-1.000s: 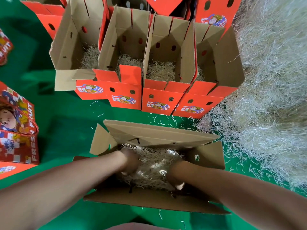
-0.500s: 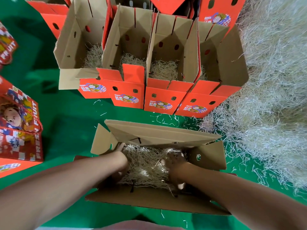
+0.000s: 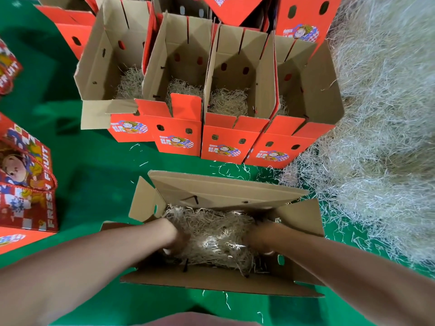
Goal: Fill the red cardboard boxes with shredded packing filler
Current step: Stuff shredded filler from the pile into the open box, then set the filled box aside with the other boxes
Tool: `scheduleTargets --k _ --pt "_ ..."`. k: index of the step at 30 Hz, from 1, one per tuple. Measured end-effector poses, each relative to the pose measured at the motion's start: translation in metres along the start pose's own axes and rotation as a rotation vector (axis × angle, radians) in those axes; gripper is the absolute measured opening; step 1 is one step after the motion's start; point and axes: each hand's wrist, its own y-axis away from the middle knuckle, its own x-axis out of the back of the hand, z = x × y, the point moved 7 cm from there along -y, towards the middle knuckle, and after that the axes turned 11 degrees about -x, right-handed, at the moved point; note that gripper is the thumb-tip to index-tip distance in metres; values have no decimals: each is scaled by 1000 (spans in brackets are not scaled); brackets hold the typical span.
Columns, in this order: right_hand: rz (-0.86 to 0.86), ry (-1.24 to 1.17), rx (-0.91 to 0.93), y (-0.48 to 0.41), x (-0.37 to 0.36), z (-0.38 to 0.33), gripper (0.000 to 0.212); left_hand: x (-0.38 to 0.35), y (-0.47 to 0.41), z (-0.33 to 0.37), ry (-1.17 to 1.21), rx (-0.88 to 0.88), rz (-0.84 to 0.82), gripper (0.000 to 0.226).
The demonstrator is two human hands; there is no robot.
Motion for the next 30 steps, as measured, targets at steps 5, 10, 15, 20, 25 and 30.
scheduleTargets --k 5,10,15,20,25,30 --pt "144 -175 127 20 36 -10 23 39 25 -6 250 42 460 21" --pt "-230 17 236 30 -2 -34 34 43 41 3 266 -6 350 31" --pt "-63 -47 61 27 12 -11 29 59 94 -17 467 89 605 33" --pt "162 -112 47 47 43 -8 24 65 140 -12 548 194 855 16" --pt "484 -263 172 91 84 2 13 69 184 1 578 353 1246 18" --pt "1394 -516 232 172 126 34 15 73 177 57 546 213 1138 30"
